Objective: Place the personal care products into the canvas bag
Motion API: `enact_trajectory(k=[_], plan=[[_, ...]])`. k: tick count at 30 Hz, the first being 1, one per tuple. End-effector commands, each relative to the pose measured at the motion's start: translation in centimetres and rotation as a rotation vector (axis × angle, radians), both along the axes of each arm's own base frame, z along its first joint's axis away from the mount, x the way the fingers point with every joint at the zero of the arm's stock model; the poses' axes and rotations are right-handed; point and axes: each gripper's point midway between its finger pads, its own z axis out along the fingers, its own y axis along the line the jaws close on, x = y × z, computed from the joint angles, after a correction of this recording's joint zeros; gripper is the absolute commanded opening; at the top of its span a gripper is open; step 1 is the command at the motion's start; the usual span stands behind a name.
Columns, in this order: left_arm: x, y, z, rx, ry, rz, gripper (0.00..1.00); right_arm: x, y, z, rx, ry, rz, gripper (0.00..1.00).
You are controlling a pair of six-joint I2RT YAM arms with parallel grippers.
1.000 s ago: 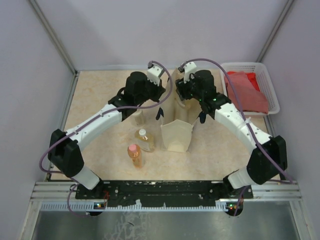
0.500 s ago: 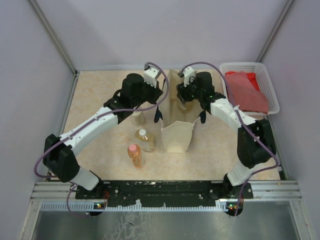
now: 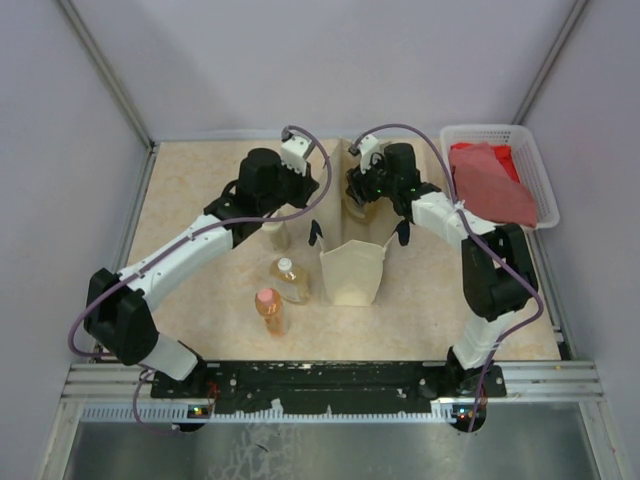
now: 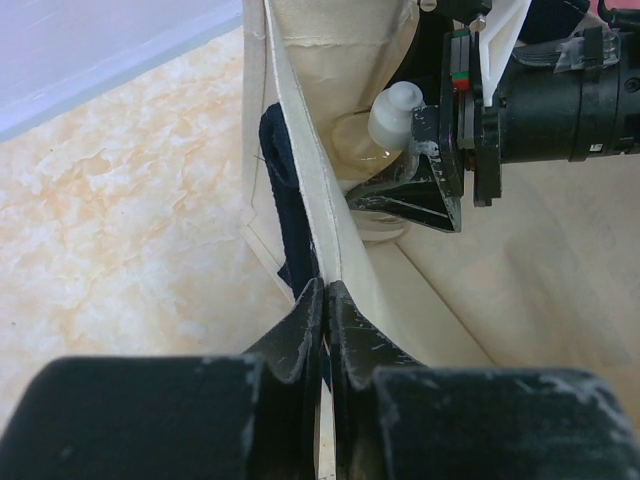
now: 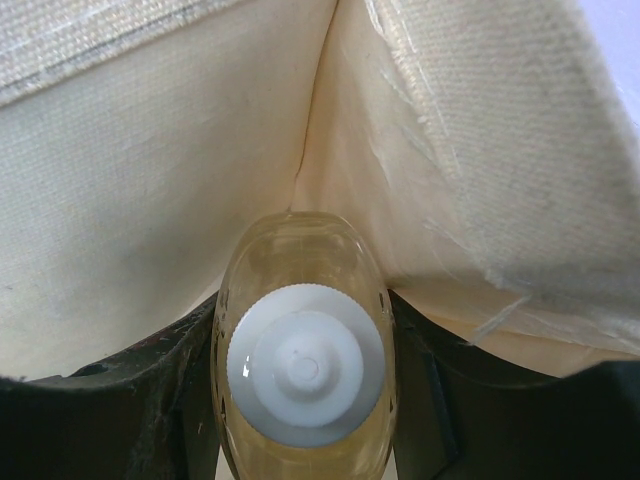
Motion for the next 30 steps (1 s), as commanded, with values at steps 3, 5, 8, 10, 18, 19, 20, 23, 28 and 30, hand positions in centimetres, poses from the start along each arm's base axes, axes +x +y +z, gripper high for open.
enact_trajectory(k=[3, 5, 8, 10, 18, 19, 20, 23, 28, 30], plan=[[-0.2, 0.4, 1.1, -0.031, -0.014, -0.003, 0.08, 2.8, 0.9, 8.6, 0.098, -0.27, 0.001, 0.0], [-0.1, 0.5, 1.1, -0.032, -0.014, -0.004, 0.08, 2.7, 0.6, 8.1, 0.088, -0.251, -0.015, 0.2], [-0.1, 0.6, 1.0, -0.032, -0.011, -0.005, 0.08, 2.4, 0.2, 7.6, 0.071, -0.223, -0.03, 0.47], [-0.1, 0.6, 1.0, -0.034, -0.011, -0.007, 0.08, 2.0, -0.1, 7.9, 0.065, -0.214, -0.039, 0.6], [0.1, 0.6, 0.5, -0.04, -0.002, -0.013, 0.08, -0.9, -0.8, 16.1, 0.187, -0.258, -0.082, 0.93], [0.1, 0.6, 0.5, -0.04, -0.001, -0.013, 0.08, -1.4, -0.8, 17.3, 0.198, -0.263, -0.085, 0.93], [0.1, 0.6, 0.4, -0.041, 0.0, -0.013, 0.09, -2.0, -0.9, 18.2, 0.205, -0.261, -0.087, 0.94], [0.2, 0.7, 0.4, -0.041, 0.0, -0.008, 0.09, -3.5, -1.8, 21.1, 0.204, -0.274, -0.153, 0.95], [0.2, 1.0, 0.8, -0.044, -0.005, 0.004, 0.1, -4.7, -5.9, 21.8, 0.144, -0.196, -0.371, 0.99], [0.3, 1.3, 1.1, -0.045, -0.01, 0.01, 0.1, -5.2, -7.2, 20.2, 0.091, -0.118, -0.444, 0.99]])
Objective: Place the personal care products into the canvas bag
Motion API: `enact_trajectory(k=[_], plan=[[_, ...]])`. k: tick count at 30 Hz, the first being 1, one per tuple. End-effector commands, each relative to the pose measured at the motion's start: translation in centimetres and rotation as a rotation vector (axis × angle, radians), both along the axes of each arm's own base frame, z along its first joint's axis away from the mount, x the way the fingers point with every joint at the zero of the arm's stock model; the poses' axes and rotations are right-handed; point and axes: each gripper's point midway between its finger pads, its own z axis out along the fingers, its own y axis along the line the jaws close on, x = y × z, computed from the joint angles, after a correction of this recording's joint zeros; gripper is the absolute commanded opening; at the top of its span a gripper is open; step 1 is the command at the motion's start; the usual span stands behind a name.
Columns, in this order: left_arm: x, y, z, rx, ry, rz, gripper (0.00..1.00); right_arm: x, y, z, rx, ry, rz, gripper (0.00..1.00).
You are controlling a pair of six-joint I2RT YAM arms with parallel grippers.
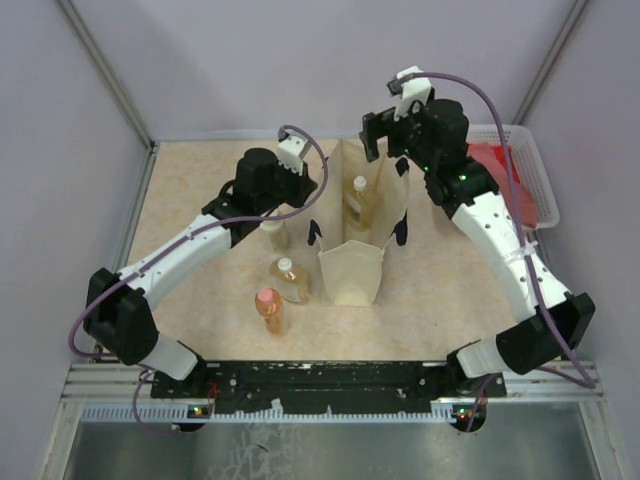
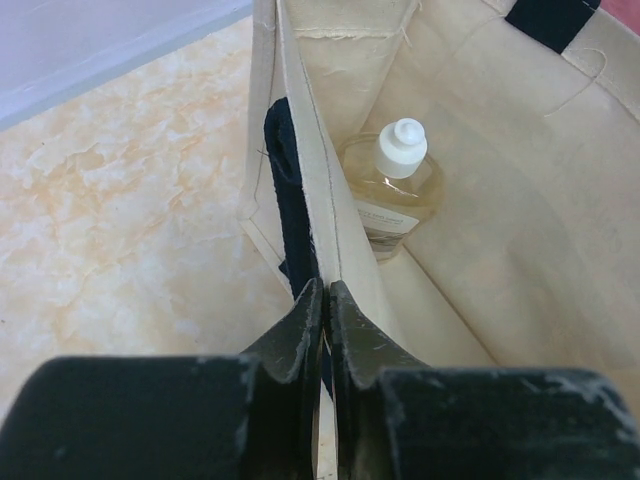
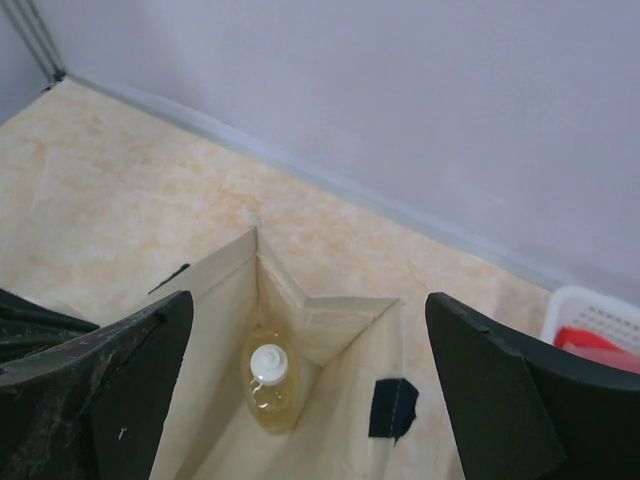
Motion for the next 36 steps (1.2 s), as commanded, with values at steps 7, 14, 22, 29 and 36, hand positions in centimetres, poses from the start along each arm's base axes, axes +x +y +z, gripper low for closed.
enact_trajectory(k=[7, 14, 22, 29, 36], plan=[[0.0, 1.5, 2.4, -0.021, -0.039, 0.037, 0.14, -2.6, -6.9, -8.2, -0.119, 0.361, -0.382, 0.99], [0.0, 2.2, 3.0, -0.019, -0.047, 0.053, 0.2, -3.5, -6.5, -12.5, -0.151, 0.493, -0.371, 0.9], [0.2, 5.2, 2.8, 0.009, -0.035, 0.176, 0.81, -4.3, -6.7, -14.2, -0.18, 0.517, -0.348, 0.31], [0.9, 11.7, 0.4, 0.056, 0.128, 0.401, 1.0, -4.6, -7.0, -13.4, -0.185, 0.497, -0.348, 0.0], [0.1, 13.8, -2.0, 0.118, 0.198, 0.458, 1.0, -4.6, -7.3, -13.2, -0.201, 0.484, -0.359, 0.0]])
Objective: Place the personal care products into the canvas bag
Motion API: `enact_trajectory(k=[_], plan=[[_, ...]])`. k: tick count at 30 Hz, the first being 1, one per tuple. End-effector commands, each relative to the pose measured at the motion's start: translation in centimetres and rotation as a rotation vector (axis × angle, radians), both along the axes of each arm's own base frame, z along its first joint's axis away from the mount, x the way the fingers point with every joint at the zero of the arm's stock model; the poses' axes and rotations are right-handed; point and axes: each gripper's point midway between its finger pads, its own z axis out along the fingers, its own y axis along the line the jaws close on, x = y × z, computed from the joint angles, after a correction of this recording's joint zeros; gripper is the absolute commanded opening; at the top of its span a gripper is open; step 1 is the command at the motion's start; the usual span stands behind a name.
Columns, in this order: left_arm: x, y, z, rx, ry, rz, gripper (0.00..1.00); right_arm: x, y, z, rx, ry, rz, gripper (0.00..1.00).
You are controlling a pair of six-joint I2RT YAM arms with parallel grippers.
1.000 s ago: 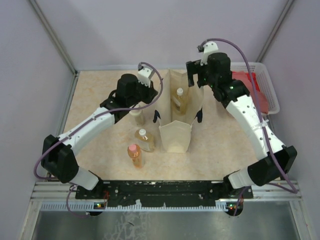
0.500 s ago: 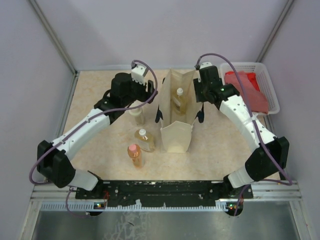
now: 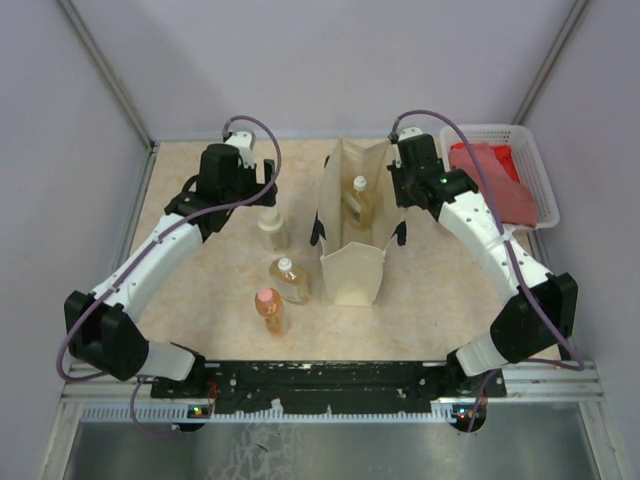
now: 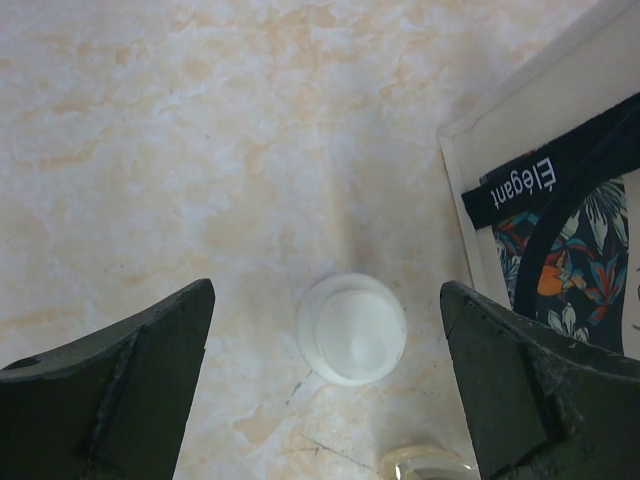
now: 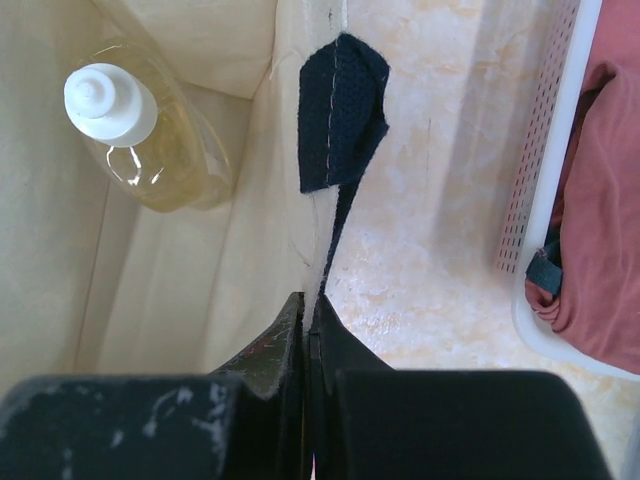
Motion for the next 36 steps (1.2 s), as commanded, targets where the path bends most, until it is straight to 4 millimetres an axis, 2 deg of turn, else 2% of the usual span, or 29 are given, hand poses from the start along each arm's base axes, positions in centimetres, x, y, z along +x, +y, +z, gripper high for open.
enact_trajectory(k=[1, 6, 13, 17, 21, 25, 27, 31, 36], plan=[[-1.1, 0.8, -1.0, 0.008, 0.063, 0.036, 1.0, 0.1, -0.5, 3.0, -0.001, -0.092, -0.003, 0.0], [-1.8, -0.3, -3.7, -0.007, 0.116, -0.033, 1.0, 0.1, -0.8, 3.1, -0.017, -0.094, -0.008, 0.0], [-2.7, -0.8, -8.2, 0.022, 0.235, -0.075, 1.0, 0.0, -0.8, 3.1, -0.021, -0.093, -0.006, 0.0], [-2.3, -1.4, -9.5, 0.019, 0.248, -0.098, 1.0, 0.0, -0.9, 3.0, -0.024, -0.093, -0.008, 0.0], [-2.3, -1.6, -11.7, 0.038, 0.303, -0.105, 1.0, 0.0, -1.1, 3.0, -0.031, -0.092, -0.015, 0.0], [-2.7, -1.5, -13.8, 0.057, 0.362, -0.103, 0.94, -0.2, -1.2, 3.0, -0.036, -0.091, -0.017, 0.0], [-2.7, -1.5, -14.2, 0.059, 0.368, -0.103, 0.87, -0.2, -1.2, 2.9, -0.036, -0.089, -0.016, 0.0], [-2.4, -1.7, -14.1, 0.046, 0.353, -0.108, 0.64, -0.2, -1.2, 2.6, -0.044, -0.081, -0.013, 0.0], [-2.0, -1.8, -13.1, 0.044, 0.313, -0.119, 0.21, -0.1, -1.3, 2.4, -0.048, -0.078, -0.014, 0.0]])
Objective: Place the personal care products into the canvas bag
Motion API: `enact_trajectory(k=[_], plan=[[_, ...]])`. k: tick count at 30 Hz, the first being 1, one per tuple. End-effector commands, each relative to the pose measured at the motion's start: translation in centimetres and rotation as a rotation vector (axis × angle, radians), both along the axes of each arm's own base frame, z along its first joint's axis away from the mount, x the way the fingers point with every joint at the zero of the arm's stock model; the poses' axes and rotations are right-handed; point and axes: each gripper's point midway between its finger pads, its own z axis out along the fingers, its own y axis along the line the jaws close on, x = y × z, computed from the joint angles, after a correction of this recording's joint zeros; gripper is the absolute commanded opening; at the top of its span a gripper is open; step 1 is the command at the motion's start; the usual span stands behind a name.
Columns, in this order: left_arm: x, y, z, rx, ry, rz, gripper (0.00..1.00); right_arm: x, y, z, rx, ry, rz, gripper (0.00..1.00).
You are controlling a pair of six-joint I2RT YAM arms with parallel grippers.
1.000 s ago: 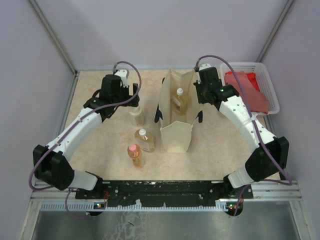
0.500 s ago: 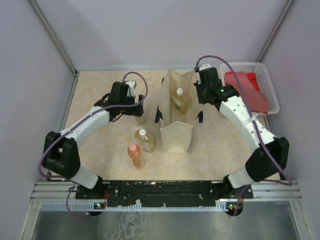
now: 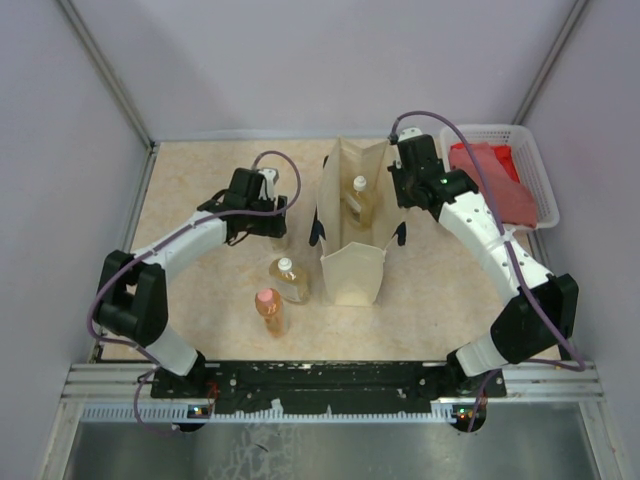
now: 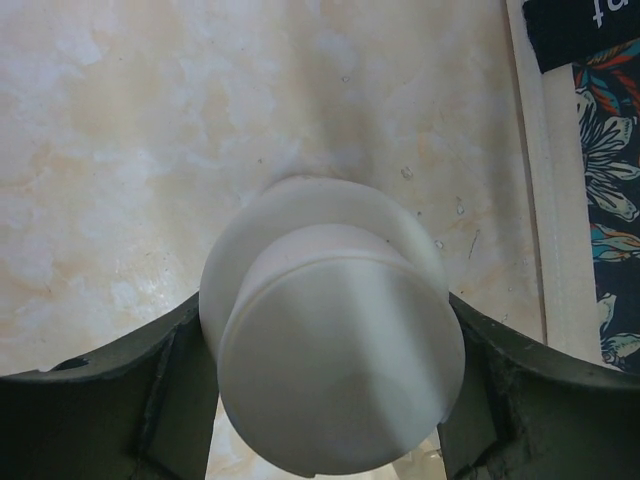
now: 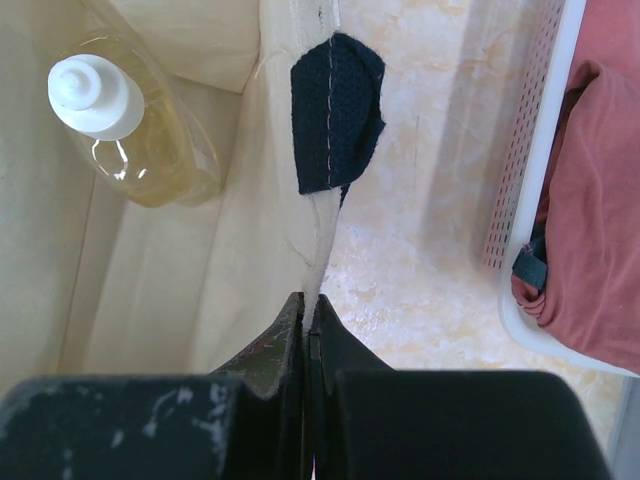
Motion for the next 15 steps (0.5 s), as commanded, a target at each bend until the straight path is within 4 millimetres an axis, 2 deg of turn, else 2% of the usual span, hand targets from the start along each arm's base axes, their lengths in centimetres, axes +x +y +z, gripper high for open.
enact_trajectory(k=[1, 2, 3, 4, 6, 8, 11, 15], plan=[[0.6, -0.3, 1.3, -0.024, -0.051, -0.015, 0.13, 0.1, -0.7, 2.3, -0.017, -0.075, -0.011, 0.0], [0.7, -0.4, 2.2, -0.031, -0.067, -0.015, 0.04, 0.1, -0.7, 2.3, -0.018, -0.075, -0.013, 0.0], [0.8, -0.4, 3.2, -0.04, -0.082, -0.009, 0.01, 0.1, -0.7, 2.2, -0.02, -0.074, -0.012, 0.0], [0.9, -0.5, 4.5, -0.052, -0.105, -0.005, 0.0, 0.1, -0.8, 2.2, -0.021, -0.074, -0.012, 0.0], [1.2, -0.5, 8.4, -0.092, -0.195, 0.004, 0.0, 0.1, -0.8, 2.1, -0.023, -0.071, -0.013, 0.0], [1.0, -0.2, 13.9, -0.15, -0.337, 0.009, 0.0, 0.1, -0.8, 1.7, -0.026, -0.061, -0.015, 0.0], [0.0, 0.4, 20.3, -0.226, -0.523, 0.017, 0.0, 0.2, -0.7, 1.2, -0.028, -0.049, -0.014, 0.0], [-2.0, 0.1, 25.8, -0.29, -0.652, -0.06, 0.0, 0.5, -0.5, 0.9, -0.032, -0.037, -0.013, 0.0]])
